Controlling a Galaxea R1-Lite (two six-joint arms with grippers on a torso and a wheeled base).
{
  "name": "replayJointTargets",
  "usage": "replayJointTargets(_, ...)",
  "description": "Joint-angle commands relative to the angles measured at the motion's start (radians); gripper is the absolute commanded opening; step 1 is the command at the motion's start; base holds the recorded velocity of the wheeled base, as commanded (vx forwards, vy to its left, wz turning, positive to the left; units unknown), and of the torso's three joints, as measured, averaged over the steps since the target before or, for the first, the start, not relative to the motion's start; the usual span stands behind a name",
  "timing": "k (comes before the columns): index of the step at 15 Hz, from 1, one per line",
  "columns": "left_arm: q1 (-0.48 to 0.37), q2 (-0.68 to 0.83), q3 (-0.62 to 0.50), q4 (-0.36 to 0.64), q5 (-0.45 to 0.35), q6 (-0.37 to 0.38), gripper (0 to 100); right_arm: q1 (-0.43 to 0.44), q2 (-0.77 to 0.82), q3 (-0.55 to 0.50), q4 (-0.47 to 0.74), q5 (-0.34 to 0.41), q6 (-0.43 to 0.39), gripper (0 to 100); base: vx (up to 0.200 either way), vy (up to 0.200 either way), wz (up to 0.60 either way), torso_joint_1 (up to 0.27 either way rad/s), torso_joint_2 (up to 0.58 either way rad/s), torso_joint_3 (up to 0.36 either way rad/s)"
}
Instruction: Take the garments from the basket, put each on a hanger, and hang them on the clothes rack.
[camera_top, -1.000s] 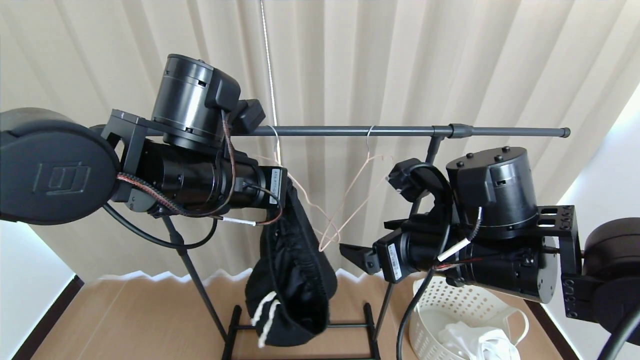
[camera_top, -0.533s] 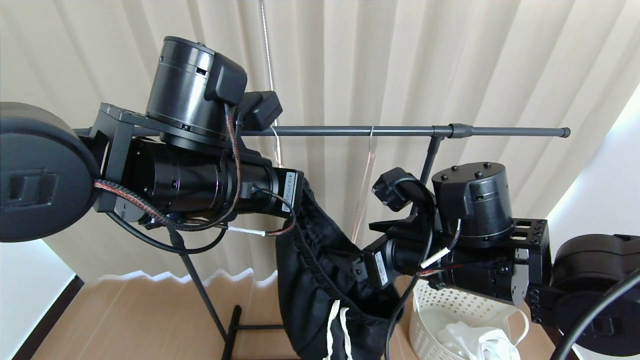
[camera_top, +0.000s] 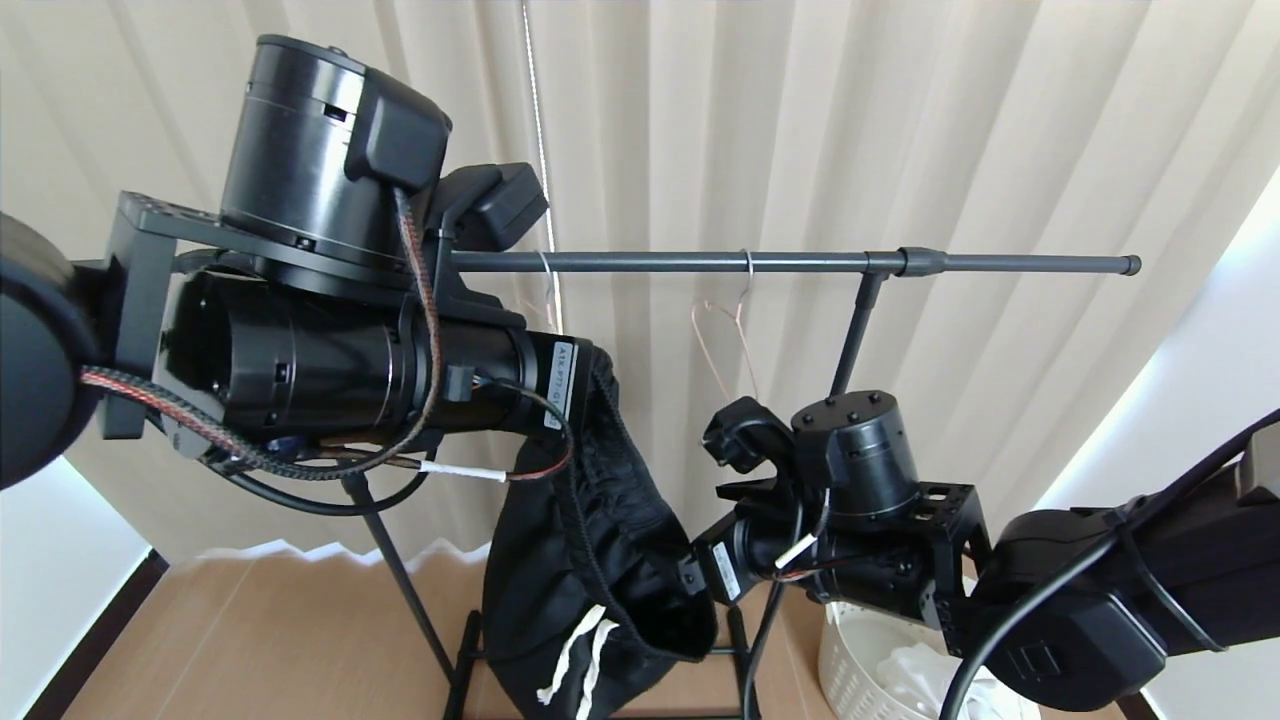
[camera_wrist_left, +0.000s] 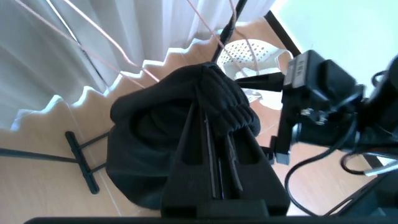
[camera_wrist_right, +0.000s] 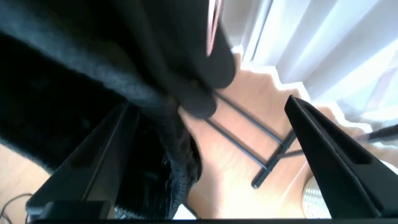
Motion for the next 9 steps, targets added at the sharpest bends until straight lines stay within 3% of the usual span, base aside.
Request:
replayJointTargets(1,0.001,-0.027,0.020,0.001,0.001,0.001,0,0.001,0.025,0.008,-0.002,-0.001,0.001,100,0.000,0.000,0.00,0.000,0.00,0.000)
replayJointTargets(6,0.001,-0.037,0.037,0.000,0.000,0.005,0,-0.003,0.016,0.036,-0.015,0.001,0.006,100,0.000,0.000,0.00,0.000,0.00,0.000)
replayJointTargets(7,0.001,-0.036,0.037,0.000,0.000,0.005,0,-0.013,0.017,0.059,-0.055,0.001,0.005,0,0.000,0.000,0.00,0.000,0.00,0.000)
replayJointTargets(9,0.002,-0.037,0.040,0.003,0.000,0.005,0,-0.031,0.005,0.131,-0.161,0.001,0.000,0,0.000,0.000,0.00,0.000,0.00,0.000)
